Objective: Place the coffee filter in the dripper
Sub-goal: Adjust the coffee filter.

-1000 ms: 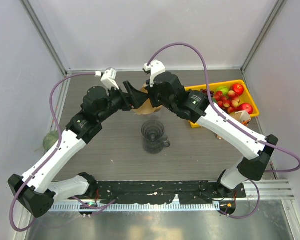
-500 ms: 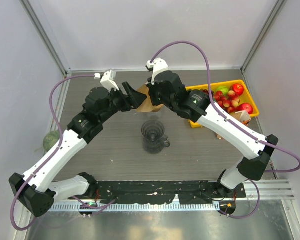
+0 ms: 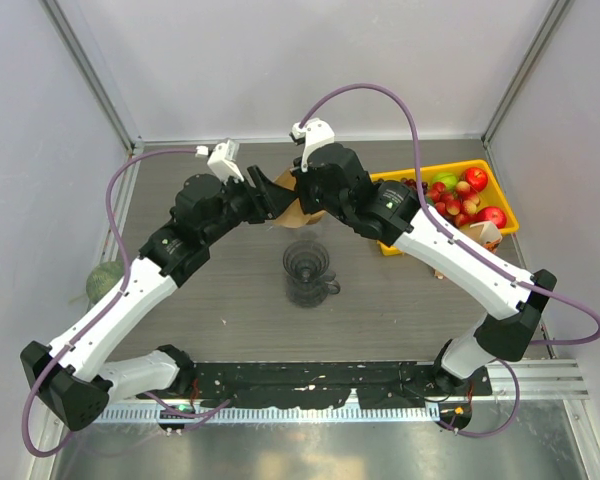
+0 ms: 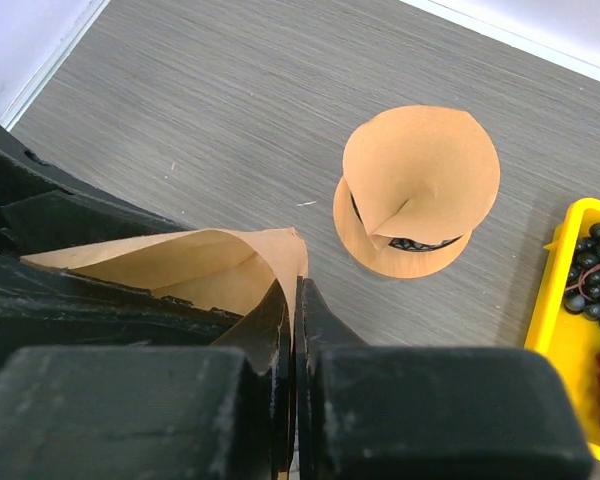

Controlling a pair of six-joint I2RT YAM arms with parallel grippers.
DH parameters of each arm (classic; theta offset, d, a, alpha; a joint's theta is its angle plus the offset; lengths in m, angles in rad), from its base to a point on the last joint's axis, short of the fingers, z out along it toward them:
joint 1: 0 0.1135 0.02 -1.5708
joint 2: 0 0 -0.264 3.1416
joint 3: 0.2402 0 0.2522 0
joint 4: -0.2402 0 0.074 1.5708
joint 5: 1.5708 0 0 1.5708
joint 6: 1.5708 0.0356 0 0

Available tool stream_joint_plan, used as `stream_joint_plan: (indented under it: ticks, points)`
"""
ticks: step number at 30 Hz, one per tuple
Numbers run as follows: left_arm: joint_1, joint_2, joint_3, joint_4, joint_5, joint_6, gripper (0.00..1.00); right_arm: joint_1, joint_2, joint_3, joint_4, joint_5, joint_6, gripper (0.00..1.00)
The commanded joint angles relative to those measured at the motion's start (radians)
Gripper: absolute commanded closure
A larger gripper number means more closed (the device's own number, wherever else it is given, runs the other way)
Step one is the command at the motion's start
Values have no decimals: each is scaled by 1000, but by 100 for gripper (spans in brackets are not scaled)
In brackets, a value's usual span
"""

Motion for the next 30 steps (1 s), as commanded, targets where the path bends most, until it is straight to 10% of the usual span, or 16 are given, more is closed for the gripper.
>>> stream_joint_plan:
  ticks: [1,14,30]
  points:
    - [-7,-5,-10,67,9,7,51,9,-15,38,28,-20,24,95]
    - [-10,-2,-7,66,17,23,100,12,-13,37,28,-17,13,95]
    - [-20,-16,62,-112,-35,19,100,8,-44,-6,25,15,-41,95]
